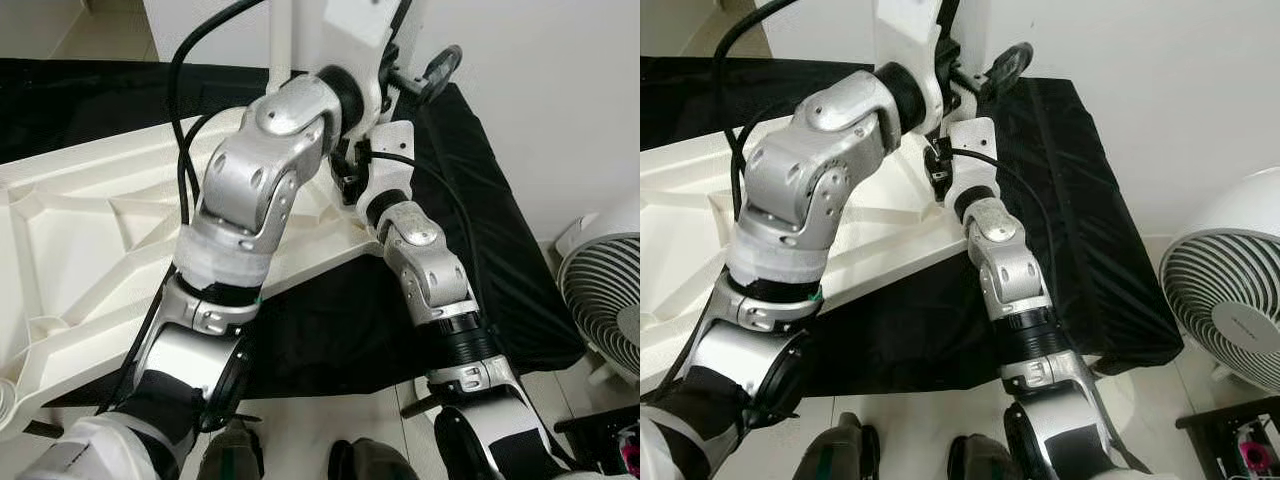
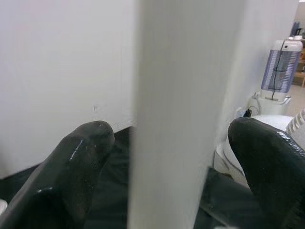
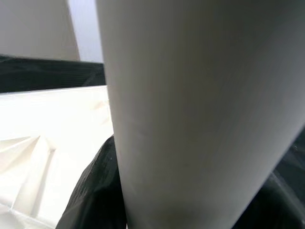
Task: Building children table
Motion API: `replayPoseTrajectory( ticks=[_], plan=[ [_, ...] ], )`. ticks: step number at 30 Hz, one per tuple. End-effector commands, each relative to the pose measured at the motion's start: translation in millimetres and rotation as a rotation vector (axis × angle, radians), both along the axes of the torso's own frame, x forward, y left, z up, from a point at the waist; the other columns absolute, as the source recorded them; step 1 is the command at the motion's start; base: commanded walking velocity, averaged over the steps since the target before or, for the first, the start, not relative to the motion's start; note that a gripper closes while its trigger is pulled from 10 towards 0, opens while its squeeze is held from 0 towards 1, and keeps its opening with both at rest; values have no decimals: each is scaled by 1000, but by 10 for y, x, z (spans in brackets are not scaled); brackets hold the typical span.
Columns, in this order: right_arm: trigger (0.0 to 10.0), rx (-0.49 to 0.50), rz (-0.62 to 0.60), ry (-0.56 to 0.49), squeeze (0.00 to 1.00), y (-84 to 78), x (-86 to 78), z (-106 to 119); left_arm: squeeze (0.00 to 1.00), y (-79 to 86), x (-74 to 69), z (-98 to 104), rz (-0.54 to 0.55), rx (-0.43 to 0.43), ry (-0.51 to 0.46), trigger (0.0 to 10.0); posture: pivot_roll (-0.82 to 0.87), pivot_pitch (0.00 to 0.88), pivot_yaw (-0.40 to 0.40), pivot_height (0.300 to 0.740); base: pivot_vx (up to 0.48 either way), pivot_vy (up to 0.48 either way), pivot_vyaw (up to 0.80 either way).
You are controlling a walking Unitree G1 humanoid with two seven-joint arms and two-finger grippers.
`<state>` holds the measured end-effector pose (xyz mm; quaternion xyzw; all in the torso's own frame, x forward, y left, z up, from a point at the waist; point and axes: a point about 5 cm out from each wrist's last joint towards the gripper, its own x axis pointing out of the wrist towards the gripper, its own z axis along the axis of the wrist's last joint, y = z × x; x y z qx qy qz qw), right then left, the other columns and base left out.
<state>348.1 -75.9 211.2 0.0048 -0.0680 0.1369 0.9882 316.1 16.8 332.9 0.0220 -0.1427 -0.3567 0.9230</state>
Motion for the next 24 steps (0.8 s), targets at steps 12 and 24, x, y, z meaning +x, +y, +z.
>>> replayPoseTrajectory(
  ticks=[12, 24],
  plan=[
    [10000, 19, -181, 27, 0, -482, 29, -177, 0, 205, -55, -265, -16, -1, 48, 10000, 18, 50, -23, 740, 0, 0, 0],
    [10000, 52, -86, 58, 0, -508, -12, -325, 0, 265, -120, -855, 17, 124, 138, 10000, 7, 63, -29, 740, 0, 0, 0]
  ],
)
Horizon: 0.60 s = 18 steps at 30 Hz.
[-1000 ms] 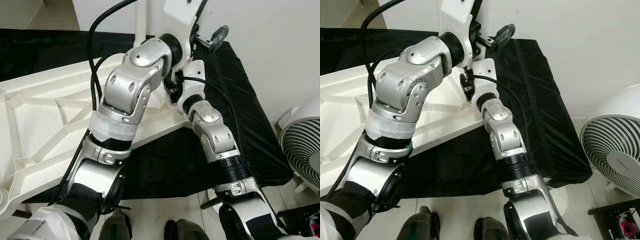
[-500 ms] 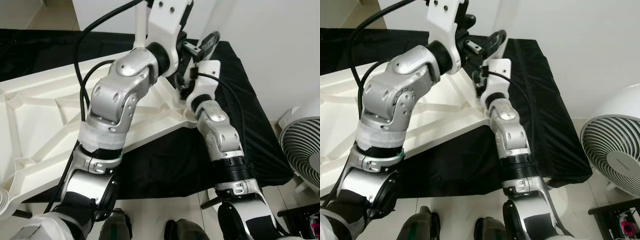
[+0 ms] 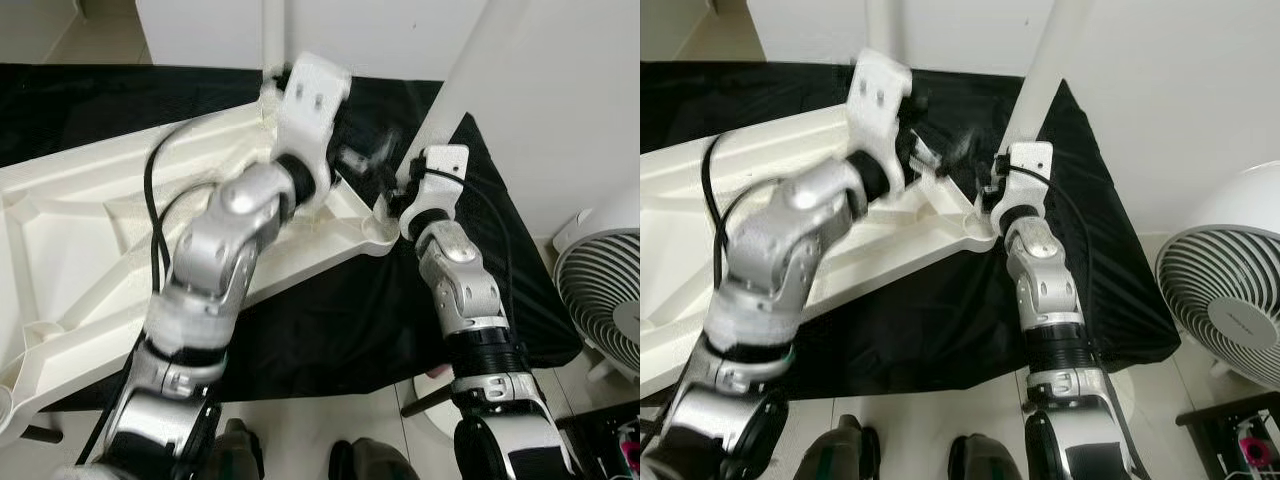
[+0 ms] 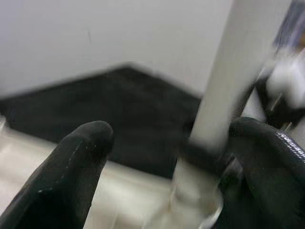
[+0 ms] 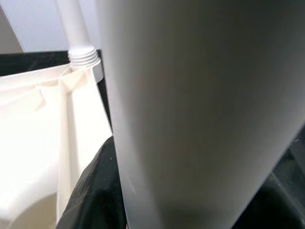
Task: Building children table
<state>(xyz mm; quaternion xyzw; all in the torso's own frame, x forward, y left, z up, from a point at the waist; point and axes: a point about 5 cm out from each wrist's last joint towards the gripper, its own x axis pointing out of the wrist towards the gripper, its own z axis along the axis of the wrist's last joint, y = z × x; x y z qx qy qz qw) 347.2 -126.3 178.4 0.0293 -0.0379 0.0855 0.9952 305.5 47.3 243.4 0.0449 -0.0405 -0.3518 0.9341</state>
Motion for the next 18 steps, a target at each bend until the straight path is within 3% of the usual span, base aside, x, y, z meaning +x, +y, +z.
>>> replayPoseTrajectory(
  ticks=[1, 6, 8, 12, 18],
  plan=[
    [10000, 2, 25, -12, 0, 6, -4, 2, 0, -40, -18, -24, -7, 35, -33, 10000, 8, 64, -29, 740, 0, 0, 0],
    [10000, -19, 39, -13, 0, 16, -3, -13, 0, -41, -32, -142, -3, 72, -10, 10000, 7, 67, -31, 740, 0, 0, 0],
    [10000, -40, 54, 4, 0, 7, 4, -60, 0, -47, -45, -315, 10, 158, 21, 10000, 13, 67, -36, 740, 0, 0, 0],
    [10000, -59, 82, 28, 0, -2, -5, -111, 0, -64, -82, -494, 16, 246, 55, 10000, 16, 66, -37, 740, 0, 0, 0],
    [10000, -79, 85, 44, 0, -39, -31, -167, 0, -66, -108, -595, 25, 276, 71, 10000, 20, 64, -39, 740, 0, 0, 0]
  ],
)
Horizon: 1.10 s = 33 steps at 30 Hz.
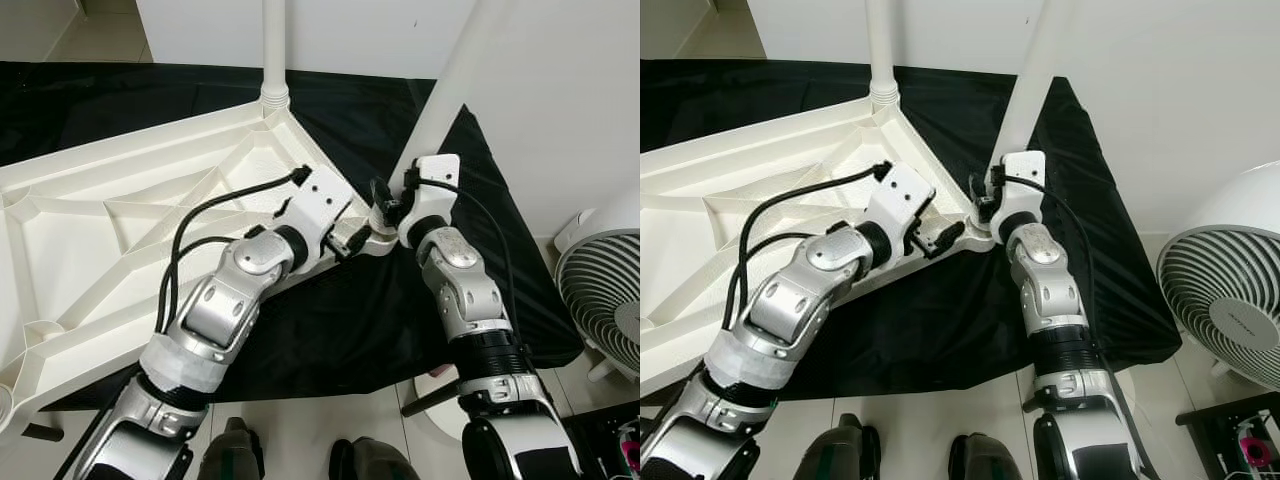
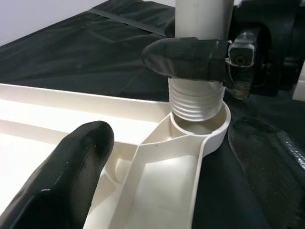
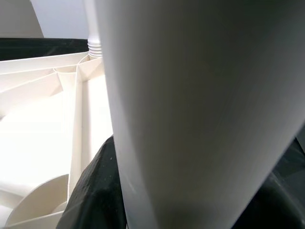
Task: Building children table
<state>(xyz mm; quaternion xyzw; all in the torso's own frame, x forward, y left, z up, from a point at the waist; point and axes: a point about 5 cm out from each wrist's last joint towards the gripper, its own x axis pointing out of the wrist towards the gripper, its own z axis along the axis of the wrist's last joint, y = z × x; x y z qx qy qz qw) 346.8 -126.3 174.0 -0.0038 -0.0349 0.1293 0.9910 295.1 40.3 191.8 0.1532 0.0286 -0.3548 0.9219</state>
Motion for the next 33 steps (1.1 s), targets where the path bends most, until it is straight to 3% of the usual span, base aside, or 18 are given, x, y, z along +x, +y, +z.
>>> replayPoseTrajectory(
  ticks=[1, 8, 14, 21, 22, 25, 26, 27, 28, 31, 32, 33],
  plan=[
    [10000, -11, -3, 46, 0, -40, -26, -124, 0, 4, -3, -80, 26, 24, 16, 10000, 20, 64, -39, 740, 0, 0, 0],
    [10000, 76, -45, -29, 0, -110, -63, -2, 0, 6, -30, -169, 12, 58, 31, 10000, 16, 62, -32, 740, 0, 0, 0],
    [10000, 114, -151, -132, 0, -308, -35, 206, 0, -47, -30, -439, -10, 142, 107, 10000, -4, 55, -12, 740, 0, 0, 0],
    [10000, 109, -176, -144, 0, -357, -47, 250, 0, -41, -32, -618, -10, 187, 170, 10000, -28, 50, 10, 740, 0, 0, 0],
    [10000, 111, -191, -150, 0, -394, -63, 265, 0, -23, -39, -680, -9, 200, 192, 9255, -34, 49, 16, 740, 0, 0, 0],
    [10000, 108, -202, -150, 0, -414, -70, 262, 0, -16, -40, -685, -18, 193, 196, 9373, -38, 47, 19, 740, 0, 0, 0],
    [10000, 108, -205, -151, 0, -417, -72, 260, 0, -13, -34, -687, -20, 191, 195, 7804, -40, 46, 22, 740, 0, 0, 0],
    [10000, 108, -205, -151, 0, -417, -72, 260, 0, -13, -34, -687, -20, 191, 195, 7804, -40, 46, 22, 740, 0, 0, 0],
    [10000, 109, -208, -153, 0, -418, -74, 260, 0, -7, -25, -690, -25, 199, 186, 4941, -43, 45, 25, 740, 0, 0, 0],
    [10000, 109, -209, -154, 0, -417, -75, 260, 0, -7, -20, -694, -27, 202, 183, 4941, -43, 45, 25, 740, 0, 0, 0],
    [10000, 107, -211, -156, 0, -420, -75, 262, 0, -15, -33, -672, -47, 189, 178, 0, -44, 43, 29, 740, 0, 0, 0],
    [10000, 104, -214, -156, 0, -427, -75, 261, 0, -13, -48, -653, -64, 180, 175, 0, -44, 40, 30, 740, 0, 0, 0]
  ],
)
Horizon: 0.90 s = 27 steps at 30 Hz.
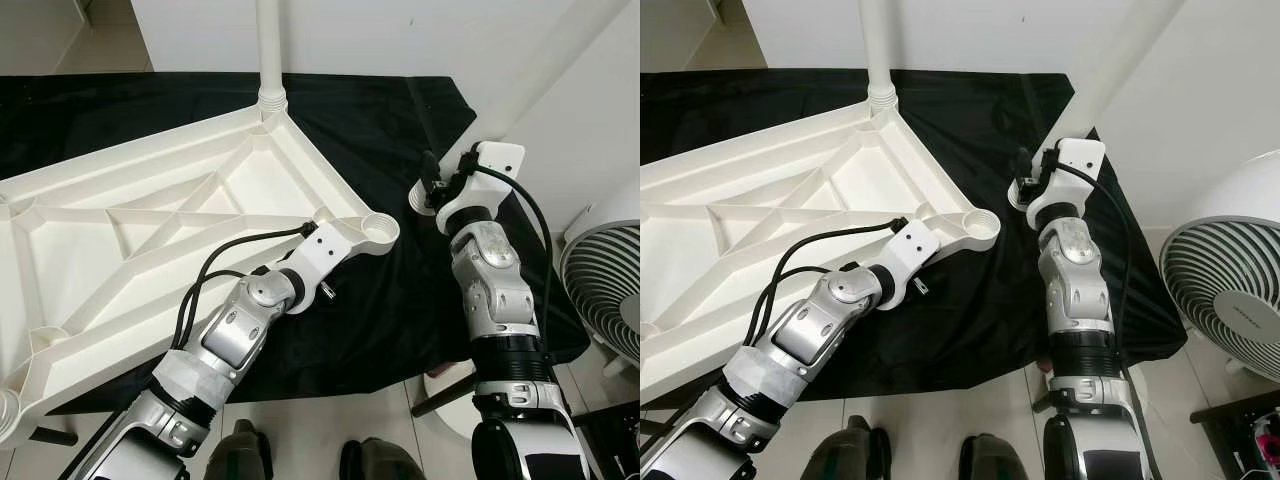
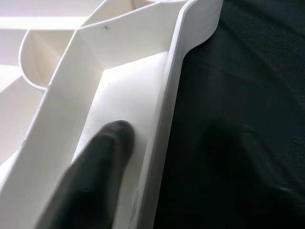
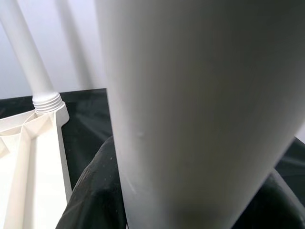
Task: Building children table
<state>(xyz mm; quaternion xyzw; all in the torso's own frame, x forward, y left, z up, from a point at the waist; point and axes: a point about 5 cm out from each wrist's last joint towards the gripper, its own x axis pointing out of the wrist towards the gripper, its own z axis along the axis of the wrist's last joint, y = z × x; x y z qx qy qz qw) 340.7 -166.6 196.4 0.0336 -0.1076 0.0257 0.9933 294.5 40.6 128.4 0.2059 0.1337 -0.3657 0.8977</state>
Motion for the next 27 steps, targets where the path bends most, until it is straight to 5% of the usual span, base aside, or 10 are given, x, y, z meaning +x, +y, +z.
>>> replayPoseTrajectory(
  ticks=[1, 10, 17, 18, 22, 23, 24, 27],
  plan=[
    [10000, 3, -12, -21, 0, -23, -14, 37, 0, -16, -42, -18, -54, -3, 18, 0, -44, 40, 30, 740, 0, 0, 0],
    [10000, -13, -16, -14, 0, -32, -15, 23, 0, 133, -223, 99, -250, -52, 17, 0, -37, 45, 29, 740, 0, 0, 0],
    [10000, -19, -6, -6, 0, -18, 6, 16, 0, 327, -326, 68, -308, 6, 38, 118, -21, 55, 22, 740, 0, 0, 0],
    [10000, -20, 10, -2, 0, 2, 11, 13, 0, 341, -330, 57, -301, 20, 38, 10000, -15, 58, 16, 740, 0, 0, 0],
    [10000, -27, 49, 15, 0, 58, 14, -11, 0, 338, -291, 54, -258, 16, 36, 10000, -11, 63, 10, 740, 0, 0, 0],
    [10000, -41, 84, 25, 0, 110, 5, -30, 886, 343, -252, 54, -227, 13, 38, 10000, -7, 67, 3, 740, 0, 0, 0],
    [10000, -66, 131, 37, 0, 185, -15, -55, 1000, 350, -213, 62, -201, 8, 40, 10000, -5, 68, 3, 740, 0, 0, 0],
    [10000, -75, 144, 41, 0, 205, -23, -63, 1000, 351, -211, 68, -202, 6, 40, 10000, -4, 68, -1, 740, 0, 0, 0]
  ],
)
